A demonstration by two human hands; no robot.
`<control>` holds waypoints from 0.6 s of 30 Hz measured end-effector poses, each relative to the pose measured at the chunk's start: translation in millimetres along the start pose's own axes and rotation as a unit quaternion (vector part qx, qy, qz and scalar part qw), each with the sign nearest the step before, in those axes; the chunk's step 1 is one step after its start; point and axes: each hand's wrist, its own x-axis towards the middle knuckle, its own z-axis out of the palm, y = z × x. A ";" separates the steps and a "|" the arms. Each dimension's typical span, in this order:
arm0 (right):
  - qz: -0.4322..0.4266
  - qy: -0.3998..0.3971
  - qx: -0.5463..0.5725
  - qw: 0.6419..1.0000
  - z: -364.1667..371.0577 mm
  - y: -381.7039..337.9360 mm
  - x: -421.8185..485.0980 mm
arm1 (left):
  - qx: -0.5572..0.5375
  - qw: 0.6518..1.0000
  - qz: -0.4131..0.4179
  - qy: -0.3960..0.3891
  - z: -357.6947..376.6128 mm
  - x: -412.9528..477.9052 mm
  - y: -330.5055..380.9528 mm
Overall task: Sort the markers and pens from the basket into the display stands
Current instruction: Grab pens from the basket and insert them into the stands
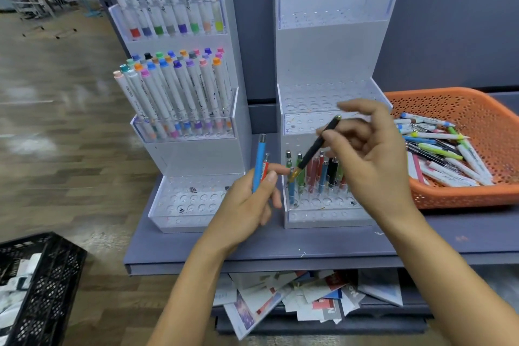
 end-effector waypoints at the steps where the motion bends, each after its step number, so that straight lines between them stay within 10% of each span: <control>1: -0.020 0.016 -0.021 0.999 -4.6 0.1 1.6 | 0.008 1.000 0.002 0.028 -1.6 0.6 -1.2; 18: -0.180 -0.096 -0.384 0.901 1.2 49.0 -20.3 | -0.137 0.990 -0.025 0.010 1.2 0.1 0.7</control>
